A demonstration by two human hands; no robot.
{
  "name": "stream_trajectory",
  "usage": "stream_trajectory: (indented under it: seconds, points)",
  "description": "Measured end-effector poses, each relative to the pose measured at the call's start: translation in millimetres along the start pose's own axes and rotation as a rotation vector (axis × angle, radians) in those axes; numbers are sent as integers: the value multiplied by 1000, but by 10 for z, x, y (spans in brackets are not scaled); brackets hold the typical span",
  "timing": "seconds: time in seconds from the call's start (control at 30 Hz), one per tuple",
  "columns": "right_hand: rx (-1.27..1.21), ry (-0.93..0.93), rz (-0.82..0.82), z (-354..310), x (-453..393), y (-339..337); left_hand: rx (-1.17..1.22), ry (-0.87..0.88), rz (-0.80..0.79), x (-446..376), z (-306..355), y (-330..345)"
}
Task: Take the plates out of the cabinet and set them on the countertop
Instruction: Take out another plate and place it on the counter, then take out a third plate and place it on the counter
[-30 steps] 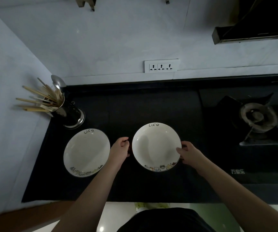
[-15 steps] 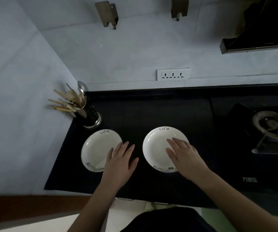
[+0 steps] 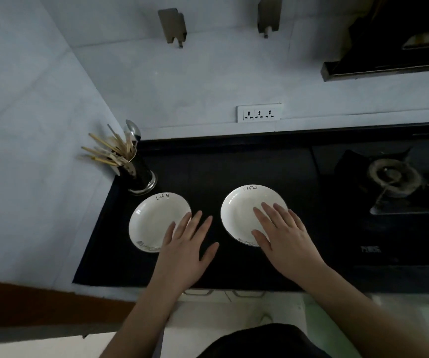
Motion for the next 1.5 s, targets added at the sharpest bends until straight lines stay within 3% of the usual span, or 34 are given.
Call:
stream_trajectory:
  seconds: [0.37, 0.57, 0.83, 1.1, 1.23, 1.5]
  points:
    - [33, 195, 199, -1056, 692, -147, 39, 253, 40, 498, -591, -577]
    - [64, 393, 203, -1256, 1370, -291, 130, 406, 1, 643, -448, -868]
    - [101, 635, 293, -1263, 2495, -701, 48, 735, 66, 1103, 591, -1205]
    - [121, 923, 422, -1296, 4109, -589, 101, 1057, 106, 2019, 1878, -1123]
    - [89, 1055, 481, -1333, 5071, -493, 213, 1146, 54, 2717, 2498, -963]
    - [73, 1243, 529, -1417, 6251, -238, 122, 1289, 50, 3709, 3297, -522]
Point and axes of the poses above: each hand's wrist, its own x-axis away from the middle knuckle, its own y-axis out of the palm, z = x × y, the point moved 5 cm from there along -x, towards the middle knuckle, and after that the axes turned 13 degrees about -y, right-handed, at the moved point
